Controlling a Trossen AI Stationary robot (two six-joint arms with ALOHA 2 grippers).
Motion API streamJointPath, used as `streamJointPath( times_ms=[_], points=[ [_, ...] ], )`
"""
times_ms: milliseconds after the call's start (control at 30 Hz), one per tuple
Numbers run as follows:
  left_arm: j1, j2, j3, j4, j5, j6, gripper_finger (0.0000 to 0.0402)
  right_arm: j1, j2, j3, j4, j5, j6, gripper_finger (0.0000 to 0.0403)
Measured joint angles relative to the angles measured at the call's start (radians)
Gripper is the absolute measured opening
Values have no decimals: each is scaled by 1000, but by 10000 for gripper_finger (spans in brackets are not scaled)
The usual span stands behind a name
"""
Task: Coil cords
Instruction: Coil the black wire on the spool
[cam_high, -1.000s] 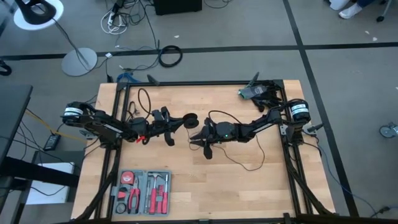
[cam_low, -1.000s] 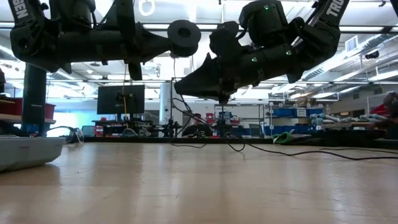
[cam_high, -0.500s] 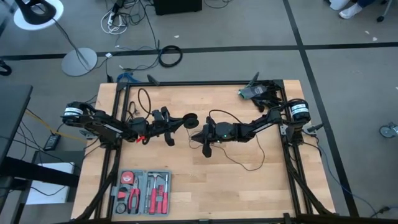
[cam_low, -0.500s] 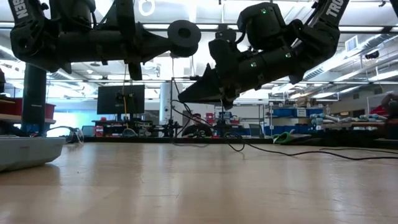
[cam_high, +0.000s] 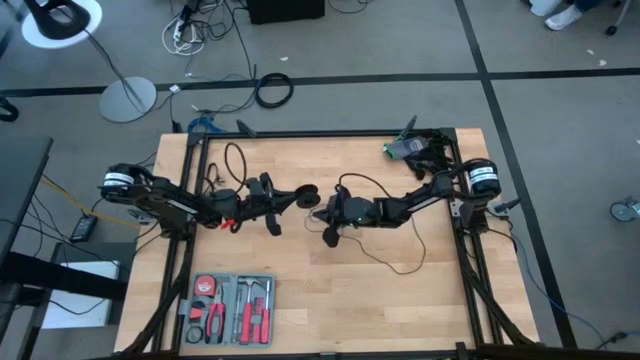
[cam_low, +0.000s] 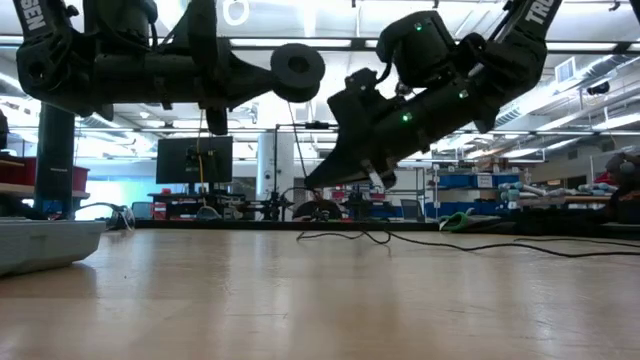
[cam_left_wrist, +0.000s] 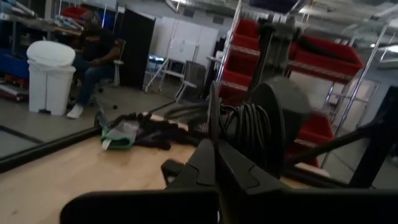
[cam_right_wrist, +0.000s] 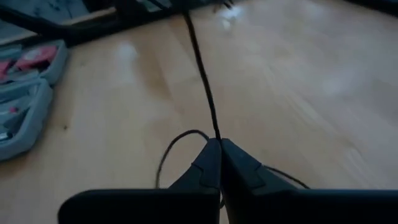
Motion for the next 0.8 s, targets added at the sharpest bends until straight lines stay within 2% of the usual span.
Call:
streamJointPath(
  times_ms=[233, 400, 567, 800],
  points=[
    [0, 0, 1, -83, -14, -18, 0, 3, -158, -1, -235, 78, 60, 1],
    [0, -1, 1, -163, -67, -18, 0, 3, -300, -1, -406, 107, 86, 0],
    [0, -1, 1, -218, -74, -16, 0, 3, -369, -1, -411, 107, 83, 0],
    [-1, -1, 1, -282, -105, -16, 0, 3, -356, -1, -341, 80, 69, 0]
  ],
)
